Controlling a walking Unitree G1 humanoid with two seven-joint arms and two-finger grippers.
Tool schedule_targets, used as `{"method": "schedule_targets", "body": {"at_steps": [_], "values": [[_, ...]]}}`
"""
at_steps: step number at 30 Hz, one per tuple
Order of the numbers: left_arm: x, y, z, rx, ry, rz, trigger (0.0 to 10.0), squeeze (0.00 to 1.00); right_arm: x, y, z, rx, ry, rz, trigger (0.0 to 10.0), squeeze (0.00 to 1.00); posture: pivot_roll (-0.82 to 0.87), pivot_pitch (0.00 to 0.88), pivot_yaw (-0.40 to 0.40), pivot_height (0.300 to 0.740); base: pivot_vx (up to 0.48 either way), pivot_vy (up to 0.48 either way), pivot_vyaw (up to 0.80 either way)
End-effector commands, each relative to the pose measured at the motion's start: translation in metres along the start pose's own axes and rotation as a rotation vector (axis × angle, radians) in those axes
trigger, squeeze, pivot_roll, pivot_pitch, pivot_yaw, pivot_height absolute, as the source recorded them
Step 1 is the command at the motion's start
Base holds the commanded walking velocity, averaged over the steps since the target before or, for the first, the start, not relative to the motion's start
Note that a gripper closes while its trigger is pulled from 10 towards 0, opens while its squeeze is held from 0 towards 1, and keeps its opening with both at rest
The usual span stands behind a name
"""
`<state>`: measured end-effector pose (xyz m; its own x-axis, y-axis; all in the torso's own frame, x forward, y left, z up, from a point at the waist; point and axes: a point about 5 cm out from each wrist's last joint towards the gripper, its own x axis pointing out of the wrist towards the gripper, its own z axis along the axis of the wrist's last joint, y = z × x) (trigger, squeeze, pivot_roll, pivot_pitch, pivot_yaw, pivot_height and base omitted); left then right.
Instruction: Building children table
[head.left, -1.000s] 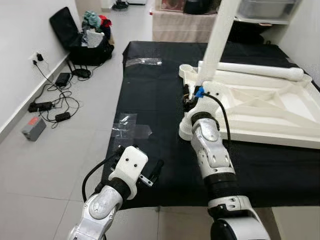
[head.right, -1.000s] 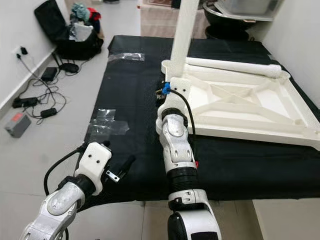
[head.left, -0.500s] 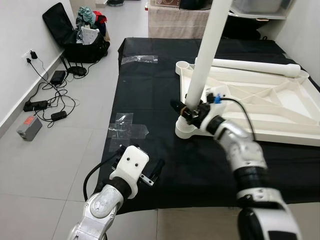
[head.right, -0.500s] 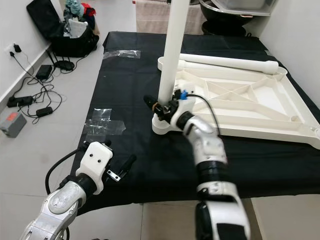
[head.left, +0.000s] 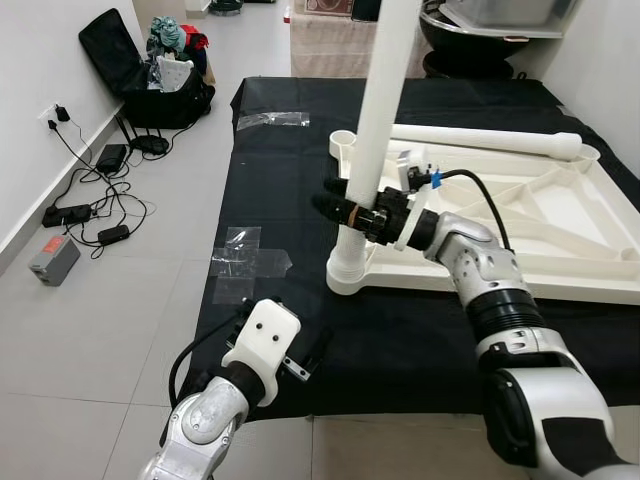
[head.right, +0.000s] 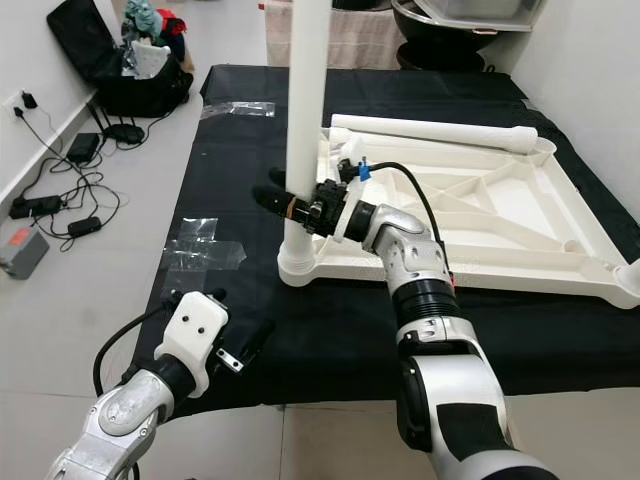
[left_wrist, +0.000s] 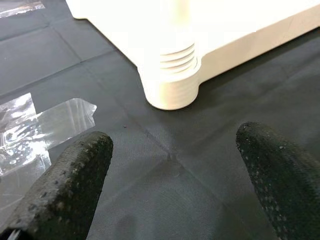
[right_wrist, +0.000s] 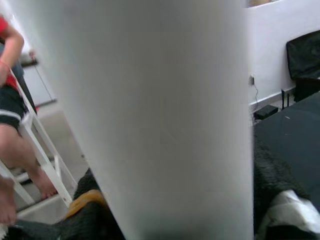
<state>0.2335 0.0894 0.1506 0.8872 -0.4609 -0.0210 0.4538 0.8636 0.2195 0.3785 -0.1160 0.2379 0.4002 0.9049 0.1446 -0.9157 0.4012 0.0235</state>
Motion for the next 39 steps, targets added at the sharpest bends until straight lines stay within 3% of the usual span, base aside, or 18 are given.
{"method": "schedule_targets", "body": {"at_steps": [1, 3, 6, 10, 12, 13, 14, 16, 20, 25, 26, 28, 29, 30, 33, 34, 37, 39], "values": [[-0.002, -0.004, 0.0, -0.009, -0.005, -0.013, 10.0, 0.0, 0.006, 0.003, -0.006, 0.047, 0.001, 0.019, 0.0, 0.0, 0.12, 0.128, -0.068, 0.74, 0.0, 0.0, 0.0], [-0.001, -0.004, 0.0, -0.009, -0.008, -0.015, 10.0, 0.0, 0.006, 0.0, -0.008, 0.042, 0.002, -0.029, 0.0, 0.0, 0.12, 0.129, -0.066, 0.74, 0.0, 0.0, 0.0], [-0.001, -0.004, -0.001, -0.009, -0.01, -0.018, 10.0, 0.0, 0.003, -0.011, -0.018, -0.008, 0.01, -0.376, 0.0, 0.0, 0.11, 0.122, -0.062, 0.74, 0.0, 0.0, 0.0], [-0.001, -0.003, -0.001, -0.007, -0.009, -0.018, 10.0, 0.0, 0.001, -0.014, -0.02, -0.039, 0.003, -0.572, 0.0, 0.0, 0.11, 0.12, -0.059, 0.74, 0.0, 0.0, 0.0], [-0.001, -0.003, -0.002, -0.005, -0.009, -0.019, 10.0, 0.0, -0.007, -0.02, -0.024, -0.062, 0.029, -0.828, 0.0, 0.0, 0.1, 0.12, -0.055, 0.74, 0.0, 0.0, 0.0], [-0.001, -0.003, -0.002, -0.005, -0.009, -0.019, 10.0, 0.0, -0.007, -0.02, -0.024, -0.062, 0.029, -0.828, 0.0, 0.0, 0.1, 0.12, -0.055, 0.74, 0.0, 0.0, 0.0], [-0.001, -0.003, -0.001, -0.002, -0.012, -0.02, 10.0, 0.0, -0.021, -0.023, -0.029, -0.103, 0.072, -1.089, 0.0, 0.0, 0.1, 0.118, -0.054, 0.74, 0.0, 0.0, 0.0], [-0.001, -0.003, 0.0, 0.0, -0.022, -0.019, 10.0, 0.0, -0.027, -0.02, -0.031, -0.1, 0.068, -1.228, 0.0, 0.0, 0.11, 0.119, -0.058, 0.74, 0.0, 0.0, 0.0], [-0.002, -0.004, 0.006, 0.002, -0.052, -0.015, 10.0, 0.0, -0.028, -0.004, -0.036, -0.055, 0.023, -1.43, 0.0, 0.0, 0.12, 0.119, -0.061, 0.74, 0.0, 0.0, 0.0], [-0.002, -0.005, 0.01, 0.005, -0.066, -0.012, 10.0, 0.0, -0.017, 0.005, -0.036, -0.03, -0.006, -1.455, 0.0, 0.0, 0.12, 0.121, -0.063, 0.74, 0.0, 0.0, 0.0], [-0.002, -0.004, 0.01, 0.007, -0.066, -0.012, 10.0, 0.0, -0.01, 0.006, -0.035, -0.009, -0.013, -1.428, 8.7, 0.0, 0.12, 0.121, -0.063, 0.74, 0.0, 0.0, 0.0], [-0.002, -0.004, 0.01, 0.008, -0.067, -0.012, 10.0, 0.0, -0.006, 0.007, -0.034, 0.006, -0.017, -1.408, 8.7, 0.0, 0.12, 0.121, -0.063, 0.74, 0.0, 0.0, 0.0], [-0.002, -0.004, 0.01, 0.011, -0.065, -0.009, 10.0, 0.0, 0.0, 0.008, -0.029, -0.016, -0.054, -1.352, 10.0, 0.69, 0.11, 0.121, -0.062, 0.74, 0.0, 0.0, 0.0], [-0.001, -0.003, 0.009, 0.012, -0.064, -0.007, 10.0, 0.0, 0.004, 0.009, -0.025, -0.021, -0.096, -1.3, 10.0, 1.0, 0.11, 0.122, -0.063, 0.74, 0.0, 0.0, 0.0], [0.001, -0.002, 0.011, 0.018, -0.071, -0.001, 10.0, 0.0, 0.0, 0.006, -0.016, -0.089, -0.135, -1.267, 10.0, 1.0, 0.11, 0.123, -0.067, 0.74, 0.0, 0.0, 0.0], [0.001, -0.001, 0.013, 0.02, -0.079, 0.001, 10.0, 0.0, -0.004, 0.003, -0.013, -0.133, -0.142, -1.262, 10.0, 0.0, 0.11, 0.123, -0.063, 0.74, 0.0, 0.0, 0.0], [0.002, -0.001, 0.016, 0.021, -0.088, 0.003, 10.0, 0.0, -0.005, 0.001, -0.012, -0.14, -0.149, -1.21, 10.0, 0.0, 0.11, 0.123, -0.063, 0.74, 0.0, 0.0, 0.0], [0.002, 0.0, 0.019, 0.024, -0.098, 0.007, 10.0, 0.0, -0.003, -0.002, -0.013, -0.104, -0.155, -1.049, 10.0, 0.0, 0.11, 0.125, -0.065, 0.74, 0.0, 0.0, 0.0]]}}
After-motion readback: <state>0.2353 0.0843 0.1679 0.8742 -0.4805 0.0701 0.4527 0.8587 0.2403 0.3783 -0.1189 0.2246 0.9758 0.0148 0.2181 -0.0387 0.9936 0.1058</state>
